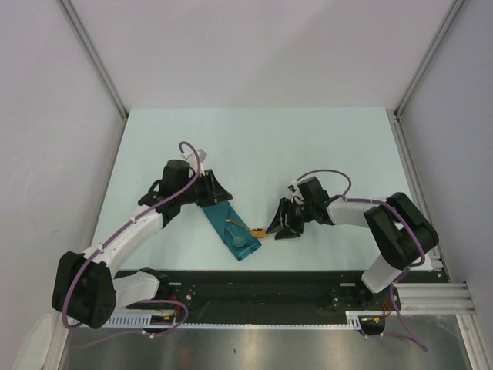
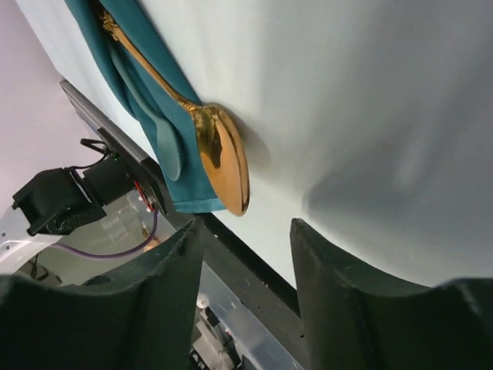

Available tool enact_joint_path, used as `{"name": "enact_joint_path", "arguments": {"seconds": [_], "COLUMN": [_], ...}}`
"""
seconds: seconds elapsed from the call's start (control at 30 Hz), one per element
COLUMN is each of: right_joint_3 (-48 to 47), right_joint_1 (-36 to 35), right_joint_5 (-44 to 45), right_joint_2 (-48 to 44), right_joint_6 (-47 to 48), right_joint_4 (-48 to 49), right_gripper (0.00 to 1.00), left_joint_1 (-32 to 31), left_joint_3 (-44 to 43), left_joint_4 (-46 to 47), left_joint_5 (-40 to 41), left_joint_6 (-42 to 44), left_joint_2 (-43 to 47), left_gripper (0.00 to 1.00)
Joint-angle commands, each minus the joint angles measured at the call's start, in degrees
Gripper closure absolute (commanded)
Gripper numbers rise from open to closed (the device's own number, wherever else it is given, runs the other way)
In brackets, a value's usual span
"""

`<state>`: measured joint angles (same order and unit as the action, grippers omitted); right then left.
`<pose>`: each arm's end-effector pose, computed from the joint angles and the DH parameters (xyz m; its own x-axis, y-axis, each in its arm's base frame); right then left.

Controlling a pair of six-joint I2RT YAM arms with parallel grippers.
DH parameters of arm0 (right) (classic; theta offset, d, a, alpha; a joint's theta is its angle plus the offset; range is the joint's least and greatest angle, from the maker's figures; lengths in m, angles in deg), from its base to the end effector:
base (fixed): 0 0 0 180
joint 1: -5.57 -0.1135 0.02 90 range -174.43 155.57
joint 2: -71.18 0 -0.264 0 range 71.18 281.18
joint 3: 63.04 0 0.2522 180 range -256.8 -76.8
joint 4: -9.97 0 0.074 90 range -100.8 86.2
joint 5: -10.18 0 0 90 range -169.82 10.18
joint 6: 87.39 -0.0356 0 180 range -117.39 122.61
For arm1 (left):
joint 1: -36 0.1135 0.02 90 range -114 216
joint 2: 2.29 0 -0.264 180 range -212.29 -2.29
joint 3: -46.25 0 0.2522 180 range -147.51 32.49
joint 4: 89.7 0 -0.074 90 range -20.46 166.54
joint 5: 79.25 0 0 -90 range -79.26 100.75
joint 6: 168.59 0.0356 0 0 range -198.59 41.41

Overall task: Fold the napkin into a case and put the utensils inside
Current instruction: Pick up the spoon from the folded napkin, then insert the spoon into the folded napkin.

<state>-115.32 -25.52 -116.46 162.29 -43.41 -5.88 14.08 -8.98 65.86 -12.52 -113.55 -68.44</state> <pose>0.2296 0.1632 0.1356 -0.9960 0.0737 -0.0511 0.0099 0.6566 0.7542 0.2247 -0.1056 0.2454 -0.8078 -0.2424 -0.5374 0.2184 0.7237 -0.6547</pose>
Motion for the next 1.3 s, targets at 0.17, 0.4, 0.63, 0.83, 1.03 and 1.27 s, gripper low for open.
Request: {"name": "enact_joint_path", "arguments": {"seconds": [0.17, 0.4, 0.63, 0.83, 1.03, 1.27], "right_joint_3": [-4.72, 1.5, 7.04, 11.37, 10.84, 8.47], "right_joint_1": [0.07, -1.25, -5.03, -8.36, -9.86, -12.15], "right_joint_5": [-6.69, -5.72, 0.94, 8.32, 12.2, 14.67], "right_joint_2": [9.79, 7.77, 5.4, 2.59, 0.83, 2.22], "right_joint_6": [-3.11, -14.08, -28.14, -38.26, -41.07, -42.13], "right_joint_4": [8.32, 20.49, 30.73, 36.99, 34.87, 32.49], "right_gripper": [0.69, 0.93, 1.0, 1.0, 1.0, 1.0], "left_joint_1": [3.19, 5.82, 6.09, 6.09, 6.09, 6.09], "left_joint_3": [-1.94, -0.98, 0.34, 0.87, 0.96, 1.57], "left_joint_4": [3.12, 4.34, 7.16, 7.78, 8.22, 8.48], "left_joint_5": [-4.42, -6.96, -8.99, -10.04, -11.1, -12.06], "left_joint_6": [1.56, 2.0, 0.16, -0.2, -0.28, -0.46], "left_joint_2": [-0.73, -1.52, -2.93, -2.49, -2.41, -2.05], "left_gripper": [0.66, 0.68, 0.69, 0.7, 0.7, 0.7]}}
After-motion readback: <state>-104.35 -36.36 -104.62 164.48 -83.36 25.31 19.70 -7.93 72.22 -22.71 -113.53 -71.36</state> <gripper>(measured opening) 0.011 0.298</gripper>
